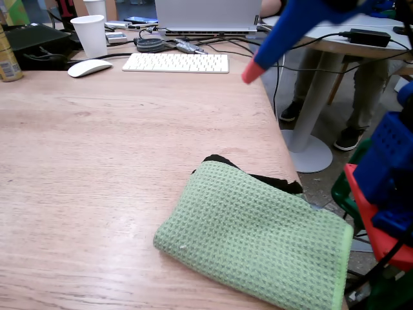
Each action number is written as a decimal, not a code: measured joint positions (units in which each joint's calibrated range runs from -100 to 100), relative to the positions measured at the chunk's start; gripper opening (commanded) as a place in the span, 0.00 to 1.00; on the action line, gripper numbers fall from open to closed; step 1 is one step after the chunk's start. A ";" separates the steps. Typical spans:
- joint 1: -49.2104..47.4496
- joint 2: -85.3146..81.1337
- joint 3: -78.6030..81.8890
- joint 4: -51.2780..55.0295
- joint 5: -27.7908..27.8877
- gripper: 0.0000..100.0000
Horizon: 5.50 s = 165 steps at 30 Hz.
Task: Clean the table
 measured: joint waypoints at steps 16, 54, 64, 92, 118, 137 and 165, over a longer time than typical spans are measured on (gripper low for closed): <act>-20.10 16.52 -10.28 8.86 -0.29 0.37; -8.74 30.87 20.83 -26.09 0.10 0.35; -12.31 31.73 21.46 -26.42 0.10 0.00; 53.17 49.72 -0.18 -26.17 15.43 0.00; 16.72 14.27 -6.31 -3.81 9.87 0.00; -15.41 54.39 -44.09 0.33 5.57 0.00; 6.95 77.65 -45.45 -6.87 6.54 0.00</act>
